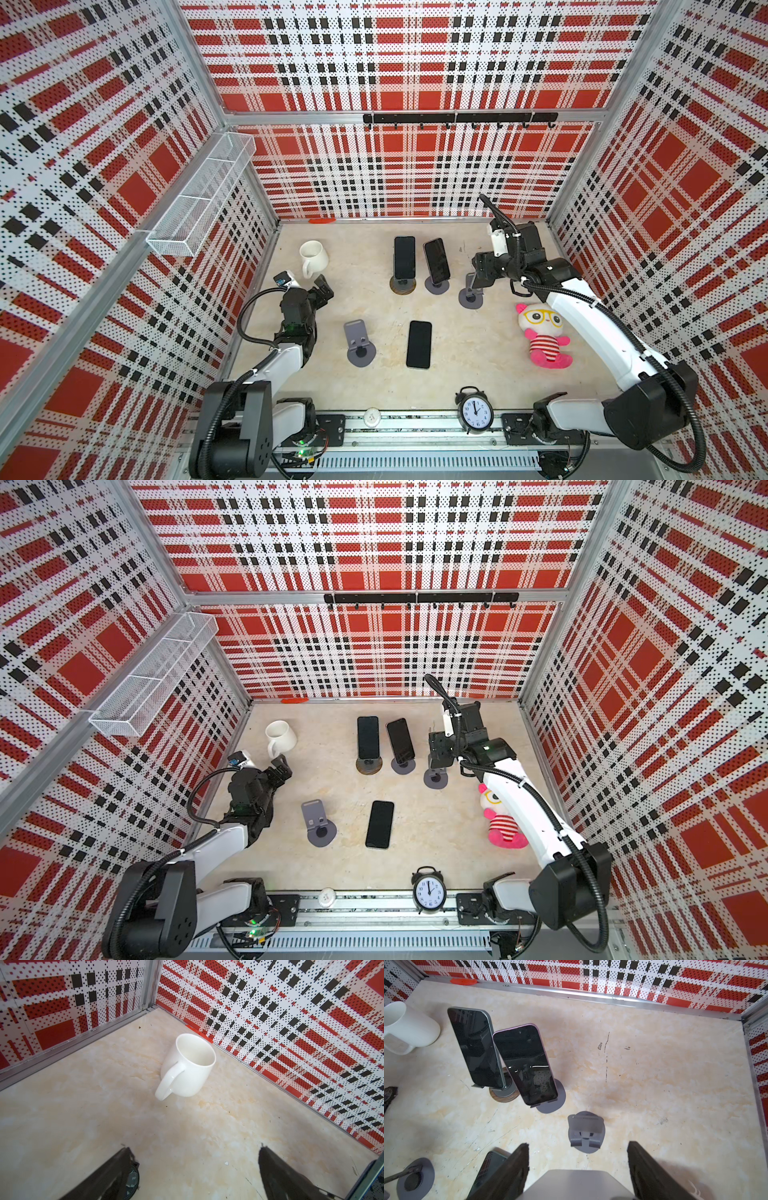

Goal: Remove the phone from the phone stand
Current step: Remove the phone from the phone stand, then place the phone at the center of the table.

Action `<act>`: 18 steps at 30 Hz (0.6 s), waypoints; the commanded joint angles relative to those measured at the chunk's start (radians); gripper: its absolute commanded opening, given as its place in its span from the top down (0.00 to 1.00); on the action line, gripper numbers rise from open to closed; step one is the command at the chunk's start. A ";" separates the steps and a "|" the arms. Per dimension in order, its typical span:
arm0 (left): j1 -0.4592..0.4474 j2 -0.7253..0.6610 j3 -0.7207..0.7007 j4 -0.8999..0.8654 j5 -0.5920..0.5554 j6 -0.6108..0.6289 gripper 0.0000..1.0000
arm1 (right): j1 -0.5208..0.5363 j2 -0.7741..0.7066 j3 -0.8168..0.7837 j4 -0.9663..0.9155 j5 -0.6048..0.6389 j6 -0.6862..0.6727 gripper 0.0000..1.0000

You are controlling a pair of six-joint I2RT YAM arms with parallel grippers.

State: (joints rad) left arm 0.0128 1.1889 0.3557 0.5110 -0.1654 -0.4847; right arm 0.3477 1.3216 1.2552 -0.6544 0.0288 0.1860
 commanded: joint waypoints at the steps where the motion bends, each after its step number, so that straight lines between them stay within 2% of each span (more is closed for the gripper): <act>1: 0.012 0.012 0.018 0.015 -0.006 0.009 0.02 | 0.016 -0.038 -0.005 -0.053 -0.043 0.027 0.25; 4: 0.012 0.024 0.026 0.018 -0.008 0.009 0.02 | 0.051 -0.027 -0.034 -0.076 -0.056 0.062 0.26; 10: 0.012 0.033 0.034 0.018 -0.005 0.007 0.02 | 0.170 0.016 -0.100 -0.115 -0.004 0.127 0.25; 18: 0.012 0.031 0.031 0.021 -0.001 0.009 0.02 | 0.220 0.055 -0.199 -0.116 -0.041 0.161 0.25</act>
State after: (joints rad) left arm 0.0128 1.2179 0.3656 0.5106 -0.1650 -0.4850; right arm 0.5491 1.3647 1.0649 -0.7624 -0.0032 0.3222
